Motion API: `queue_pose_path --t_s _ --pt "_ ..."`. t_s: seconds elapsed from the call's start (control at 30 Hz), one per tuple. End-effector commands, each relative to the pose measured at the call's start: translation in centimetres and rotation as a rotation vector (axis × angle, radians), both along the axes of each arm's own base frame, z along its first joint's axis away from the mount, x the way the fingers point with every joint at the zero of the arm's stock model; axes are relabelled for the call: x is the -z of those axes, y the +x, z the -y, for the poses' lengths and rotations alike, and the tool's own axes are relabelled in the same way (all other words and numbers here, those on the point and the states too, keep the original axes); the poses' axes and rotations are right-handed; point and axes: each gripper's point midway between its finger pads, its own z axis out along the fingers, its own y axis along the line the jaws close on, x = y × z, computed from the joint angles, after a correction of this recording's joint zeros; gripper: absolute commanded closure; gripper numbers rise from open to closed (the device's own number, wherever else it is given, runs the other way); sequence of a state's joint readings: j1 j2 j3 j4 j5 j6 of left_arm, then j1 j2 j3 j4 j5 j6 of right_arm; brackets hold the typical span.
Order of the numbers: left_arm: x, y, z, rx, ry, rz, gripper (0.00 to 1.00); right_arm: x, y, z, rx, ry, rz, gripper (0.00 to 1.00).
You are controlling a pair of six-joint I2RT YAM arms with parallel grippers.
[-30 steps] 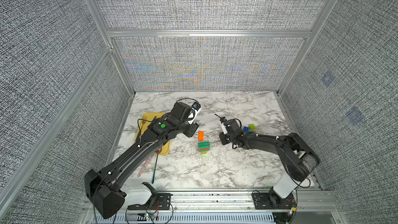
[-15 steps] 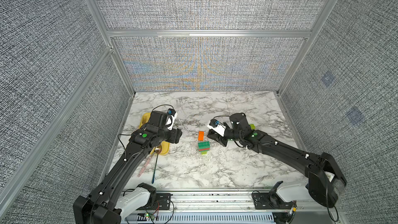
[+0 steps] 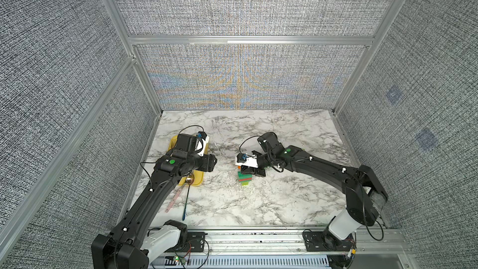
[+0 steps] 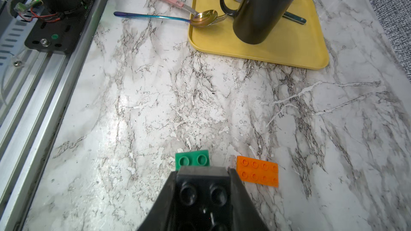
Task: Assemble a carrot with lego
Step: Assemble the lego brick with the lego brick.
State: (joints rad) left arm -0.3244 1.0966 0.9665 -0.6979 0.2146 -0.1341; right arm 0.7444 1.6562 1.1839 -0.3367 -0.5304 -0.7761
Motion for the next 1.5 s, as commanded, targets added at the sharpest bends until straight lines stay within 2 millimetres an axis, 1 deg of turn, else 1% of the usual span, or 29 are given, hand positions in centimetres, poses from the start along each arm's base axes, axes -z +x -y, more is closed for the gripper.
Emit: queue_pose_path --t_s 0.0,0.13,0.37,0.67,0.93,1.17,1.3,1.47 --pt "-0.4 0.5 0.4 0.015 -0.017 0.019 0.26 0.7 -0.6 0.5 -0.034 -0.044 -0.013 0.78" --pt "-0.3 0.5 0.6 0.023 -0.023 0.01 0.27 1.2 -0.6 0.6 -0.044 -0.049 -0.022 0.78" --pt "-0.2 0.5 0.8 0.034 -0.026 0.004 0.27 1.8 0.0 0.7 -0.029 -0.078 -0.042 0.78" --pt "-0.2 0.5 0.9 0.038 -0.025 0.005 0.27 2.5 -0.2 0.8 -0.032 -0.1 -0.074 0.78" --pt "0.0 0.4 0.9 0.042 -0.026 0.003 0.27 3.3 0.0 0.8 -0.018 -0.132 -0.105 0.78" --pt "-0.1 0.4 0.8 0.043 -0.024 0.007 0.27 5.0 -0.1 1.6 0.022 -0.196 -0.155 0.78" --pt "-0.1 0.4 0.8 0.044 -0.022 0.008 0.27 5.9 -0.2 2.4 0.053 -0.24 -0.172 0.79" --pt "-0.1 0.4 0.8 0.044 -0.023 0.009 0.27 6.5 -0.2 3.2 0.092 -0.283 -0.189 0.79"
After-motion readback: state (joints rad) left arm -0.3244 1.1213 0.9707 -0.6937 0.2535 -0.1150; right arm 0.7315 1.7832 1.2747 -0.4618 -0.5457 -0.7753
